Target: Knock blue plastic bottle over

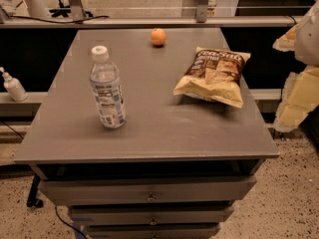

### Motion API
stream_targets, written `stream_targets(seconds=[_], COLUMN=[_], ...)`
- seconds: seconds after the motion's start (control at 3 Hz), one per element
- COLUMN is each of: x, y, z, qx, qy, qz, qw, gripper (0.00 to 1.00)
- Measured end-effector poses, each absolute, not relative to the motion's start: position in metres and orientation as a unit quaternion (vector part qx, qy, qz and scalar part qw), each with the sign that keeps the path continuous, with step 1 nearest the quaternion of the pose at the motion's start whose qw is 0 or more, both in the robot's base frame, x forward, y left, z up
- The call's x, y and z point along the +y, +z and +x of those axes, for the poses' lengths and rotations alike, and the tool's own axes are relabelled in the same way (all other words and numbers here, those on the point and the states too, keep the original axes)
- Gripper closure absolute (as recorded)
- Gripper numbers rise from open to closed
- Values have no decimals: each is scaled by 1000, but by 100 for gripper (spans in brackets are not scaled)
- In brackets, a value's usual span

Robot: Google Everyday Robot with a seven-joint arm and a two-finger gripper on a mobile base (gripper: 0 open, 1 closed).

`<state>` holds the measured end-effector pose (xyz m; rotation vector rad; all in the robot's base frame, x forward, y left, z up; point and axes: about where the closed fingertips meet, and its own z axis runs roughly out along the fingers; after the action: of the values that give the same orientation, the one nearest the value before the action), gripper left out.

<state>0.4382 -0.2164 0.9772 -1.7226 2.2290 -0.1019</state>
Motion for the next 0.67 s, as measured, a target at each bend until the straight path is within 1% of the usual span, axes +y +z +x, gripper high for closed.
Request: stream_targets(seconds=[0.67], x=[-215], y=[980], z=[439], qx=[779], qy=[-27], qz=[-603], qw=[171], gripper=[0])
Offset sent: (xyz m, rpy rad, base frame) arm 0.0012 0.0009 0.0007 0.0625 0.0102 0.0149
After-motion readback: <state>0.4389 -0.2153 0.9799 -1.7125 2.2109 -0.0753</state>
